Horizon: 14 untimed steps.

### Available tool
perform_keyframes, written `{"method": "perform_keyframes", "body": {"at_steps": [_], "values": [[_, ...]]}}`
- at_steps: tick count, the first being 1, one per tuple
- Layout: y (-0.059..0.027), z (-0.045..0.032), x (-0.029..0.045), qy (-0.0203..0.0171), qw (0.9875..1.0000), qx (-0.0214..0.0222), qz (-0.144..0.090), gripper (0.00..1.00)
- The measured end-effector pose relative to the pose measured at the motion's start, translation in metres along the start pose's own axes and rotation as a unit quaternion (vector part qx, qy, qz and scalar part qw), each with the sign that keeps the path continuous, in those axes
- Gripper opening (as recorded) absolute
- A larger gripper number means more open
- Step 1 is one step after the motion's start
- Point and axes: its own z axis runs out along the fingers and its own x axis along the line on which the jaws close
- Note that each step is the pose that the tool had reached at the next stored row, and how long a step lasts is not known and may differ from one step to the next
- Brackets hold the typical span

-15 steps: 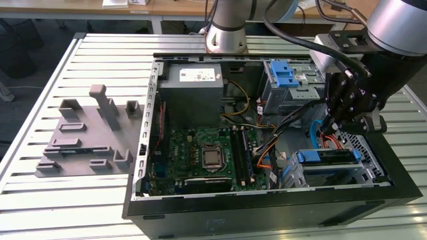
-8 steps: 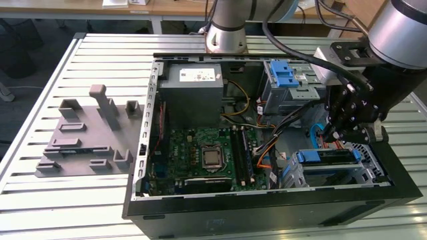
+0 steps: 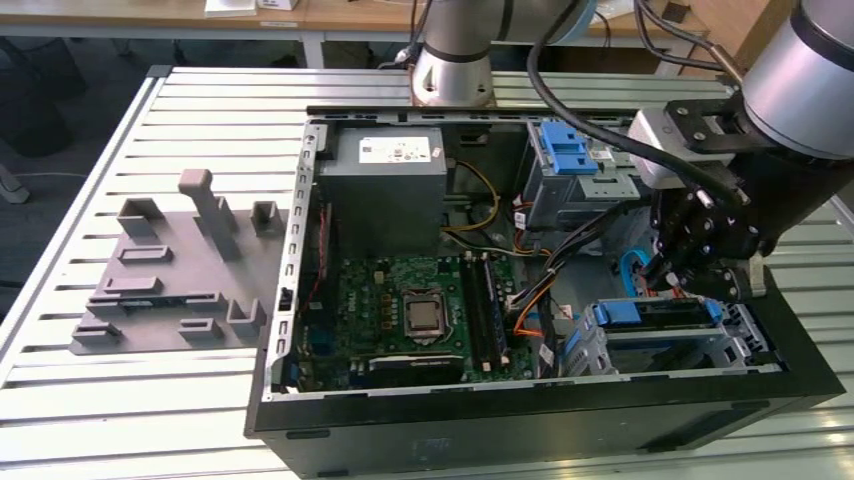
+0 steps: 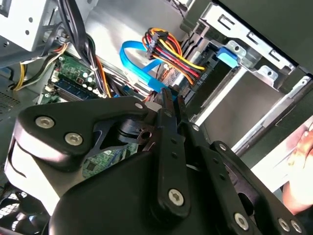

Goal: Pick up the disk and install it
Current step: 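Insert the second disk wire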

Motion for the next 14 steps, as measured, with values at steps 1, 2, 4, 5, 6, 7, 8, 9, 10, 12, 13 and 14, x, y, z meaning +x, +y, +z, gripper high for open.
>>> {"method": "perform_keyframes", "body": {"at_steps": [1, 2, 4, 5, 6, 7, 8, 9, 10, 12, 13, 14], "values": [[0.0001, 0.0007, 0.0011, -0.0004, 1.0, 0.0002, 0.0, 0.16], [0.0001, 0.0015, 0.0023, -0.0006, 1.0, 0.0005, 0.0, 0.16], [0.0002, 0.0025, 0.0039, -0.0008, 1.0, 0.0012, 0.0, 0.16], [0.0002, 0.0027, 0.0045, -0.0008, 1.0, 0.0017, -0.001, 0.16], [0.0003, 0.0029, 0.005, -0.0008, 1.0, 0.0019, -0.001, 0.16], [0.0003, 0.0029, 0.0057, -0.0007, 1.0, 0.002, 0.0, 0.16], [0.0004, 0.0029, 0.0063, -0.0007, 1.0, 0.0021, 0.0, 0.16], [0.0004, 0.0029, 0.0068, -0.0008, 1.0, 0.0021, 0.0, 0.16], [0.0004, 0.0029, 0.0073, -0.0007, 1.0, 0.0022, 0.0, 0.16], [0.0005, 0.0031, 0.0085, -0.0008, 1.0, 0.0024, 0.0, 0.16], [0.0005, 0.0032, 0.0093, -0.0007, 1.0, 0.0026, 0.0, 0.16], [0.0005, 0.0034, 0.0101, -0.0008, 1.0, 0.0027, 0.0, 0.16]]}}
